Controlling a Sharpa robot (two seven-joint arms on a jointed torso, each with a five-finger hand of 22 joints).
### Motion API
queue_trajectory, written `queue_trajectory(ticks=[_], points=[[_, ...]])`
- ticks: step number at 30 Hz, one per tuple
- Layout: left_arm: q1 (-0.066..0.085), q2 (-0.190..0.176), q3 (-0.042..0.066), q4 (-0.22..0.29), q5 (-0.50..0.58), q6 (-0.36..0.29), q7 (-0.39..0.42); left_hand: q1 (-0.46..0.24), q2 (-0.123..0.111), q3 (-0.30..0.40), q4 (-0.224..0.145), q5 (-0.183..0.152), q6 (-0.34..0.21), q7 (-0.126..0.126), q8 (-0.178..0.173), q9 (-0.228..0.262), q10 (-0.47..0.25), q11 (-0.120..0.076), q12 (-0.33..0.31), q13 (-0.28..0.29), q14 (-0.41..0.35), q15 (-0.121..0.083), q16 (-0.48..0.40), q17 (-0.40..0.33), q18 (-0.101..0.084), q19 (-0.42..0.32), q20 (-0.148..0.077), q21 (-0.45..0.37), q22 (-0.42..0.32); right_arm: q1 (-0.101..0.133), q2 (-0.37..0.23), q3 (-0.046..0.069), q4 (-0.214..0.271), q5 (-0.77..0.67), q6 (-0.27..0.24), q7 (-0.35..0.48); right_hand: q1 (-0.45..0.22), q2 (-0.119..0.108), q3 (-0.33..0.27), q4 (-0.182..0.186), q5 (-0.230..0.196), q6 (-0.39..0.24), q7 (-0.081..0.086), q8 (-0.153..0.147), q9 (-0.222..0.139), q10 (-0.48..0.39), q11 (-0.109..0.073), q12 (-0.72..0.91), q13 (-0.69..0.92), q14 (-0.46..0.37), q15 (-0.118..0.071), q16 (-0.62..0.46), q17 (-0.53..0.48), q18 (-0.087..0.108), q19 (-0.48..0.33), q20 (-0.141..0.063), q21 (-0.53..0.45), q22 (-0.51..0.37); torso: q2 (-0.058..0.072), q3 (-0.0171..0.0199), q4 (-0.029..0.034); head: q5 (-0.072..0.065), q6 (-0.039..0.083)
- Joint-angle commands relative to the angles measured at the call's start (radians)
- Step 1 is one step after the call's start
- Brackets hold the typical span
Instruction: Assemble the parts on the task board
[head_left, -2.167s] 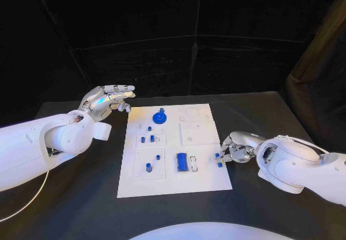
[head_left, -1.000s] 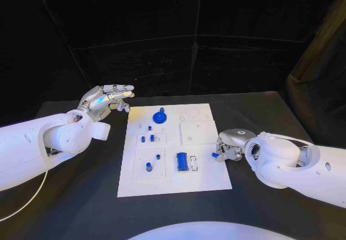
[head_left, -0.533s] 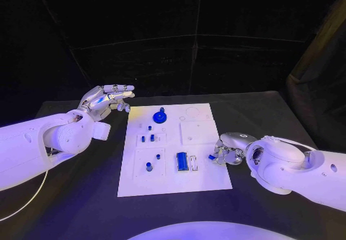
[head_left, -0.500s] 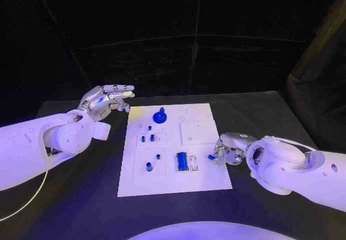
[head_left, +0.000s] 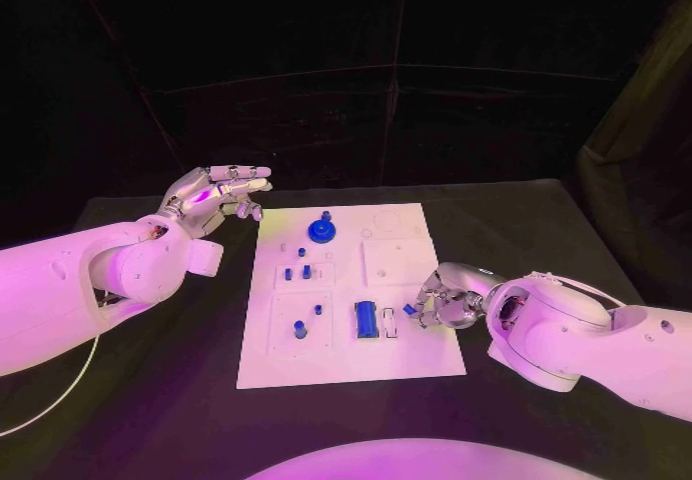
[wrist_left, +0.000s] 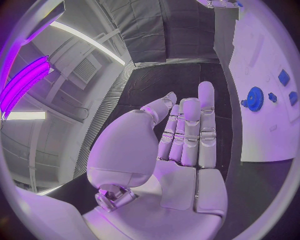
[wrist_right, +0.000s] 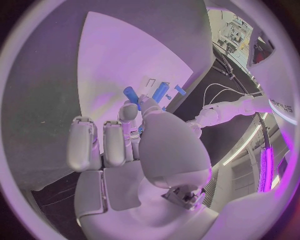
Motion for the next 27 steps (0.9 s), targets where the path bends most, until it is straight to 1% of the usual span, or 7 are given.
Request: queue_trajectory(ticks=[1,3,6,12,15,23,27], points=[[0.002,-0.001,0.001,0.003,-0.002,0.012,0.003,-0.002,0.01,-0.006,-0.003,-0.002,-0.006,0.001,0.003,0.001,-0.009,0.0,0.008,0.001,-0.01,0.001,0.001,-0.002,0.013,-0.003,0.001,-0.006,-0.001,0.001,0.015,0.0,-0.006,0.093,-0.023,0.006,-0.016,-0.017,0.011,0.01,0.043,0.012,0.0,-0.008,0.001,0.009,0.0,0.006,0.003,0.054,-0.006,0.006,0.002,-0.014,0.004,0.0,0.006,0.047,0.0,0.0002,-0.0003,0.002,-0.001],[0.002,-0.001,0.001,0.003,-0.002,0.012,0.003,-0.002,0.01,-0.006,-0.003,-0.002,-0.006,0.001,0.003,0.001,-0.009,0.0,0.008,0.001,-0.01,0.001,0.001,-0.002,0.013,-0.003,0.001,-0.006,-0.001,0.001,0.025,0.0,-0.012,0.104,-0.016,-0.001,-0.026,-0.025,0.016,0.016,0.064,0.016,0.0,-0.009,0.002,0.011,0.0,0.008,0.006,0.054,-0.006,0.007,0.004,-0.014,0.004,0.0,0.006,0.048,-0.001,-0.0003,0.0001,0.003,-0.002],[0.002,-0.002,0.001,0.005,-0.002,0.012,0.003,-0.002,0.01,-0.006,-0.003,-0.002,-0.006,0.001,0.003,0.001,-0.009,0.0,0.008,0.001,-0.01,0.001,0.001,-0.002,0.013,-0.003,0.001,-0.006,-0.001,0.001,0.042,0.0,-0.018,0.117,-0.014,-0.012,-0.04,-0.029,0.019,0.025,0.072,0.021,-0.001,-0.009,0.003,0.015,-0.001,0.012,0.01,0.054,-0.006,0.009,0.007,-0.014,0.004,0.0,0.006,0.048,0.0,-0.0004,0.0001,0.003,-0.003],[0.002,-0.004,0.001,0.006,-0.002,0.012,0.003,-0.002,0.01,-0.006,-0.003,-0.002,-0.006,0.001,0.003,0.001,-0.009,0.0,0.008,0.001,-0.01,0.001,0.001,-0.002,0.013,-0.003,0.001,-0.006,-0.001,0.001,0.067,0.0,-0.028,0.139,-0.013,-0.027,-0.054,-0.033,0.022,0.034,0.074,0.028,-0.002,-0.01,0.005,0.02,-0.002,0.02,0.017,0.055,-0.007,0.011,0.01,-0.015,0.005,0.0,0.007,0.05,-0.001,0.0006,-0.0002,0.006,-0.003],[0.002,-0.004,0.001,0.007,-0.002,0.012,0.003,-0.002,0.01,-0.006,-0.003,-0.002,-0.006,0.001,0.003,0.001,-0.009,0.0,0.008,0.001,-0.01,0.001,0.001,-0.002,0.013,-0.003,0.001,-0.006,-0.001,0.001,0.078,0.0,-0.031,0.15,-0.009,-0.032,-0.063,-0.035,0.023,0.039,0.074,0.03,-0.002,-0.011,0.005,0.022,-0.002,0.022,0.019,0.055,-0.007,0.012,0.011,-0.015,0.005,0.0,0.008,0.051,-0.001,-0.0004,-0.0001,0.006,-0.004],[0.002,-0.005,0.001,0.008,-0.002,0.013,0.002,-0.002,0.01,-0.006,-0.003,-0.002,-0.006,0.001,0.003,0.001,-0.009,0.0,0.008,0.001,-0.01,0.001,0.001,-0.002,0.013,-0.003,0.001,-0.006,-0.001,0.001,0.094,0.0,-0.046,0.157,0.015,-0.046,-0.097,-0.038,0.022,0.061,0.074,0.035,-0.002,-0.016,0.007,0.026,-0.001,0.022,0.022,0.055,-0.007,0.013,0.012,-0.015,0.005,0.0,0.008,0.051,-0.001,-0.0004,-0.0003,0.007,-0.005],[0.002,-0.006,0.001,0.008,-0.002,0.014,0.001,-0.002,0.01,-0.006,-0.003,-0.002,-0.006,0.001,0.003,0.001,-0.009,0.0,0.008,0.001,-0.01,0.001,0.001,-0.002,0.013,-0.003,0.001,-0.006,-0.001,0.001,0.105,0.0,-0.05,0.156,0.023,-0.049,-0.113,-0.038,0.021,0.071,0.076,0.039,-0.003,-0.017,0.009,0.028,-0.002,0.021,0.023,0.055,-0.007,0.014,0.014,-0.015,0.006,0.0,0.008,0.052,0.0,0.0008,-0.0007,0.009,-0.005]])
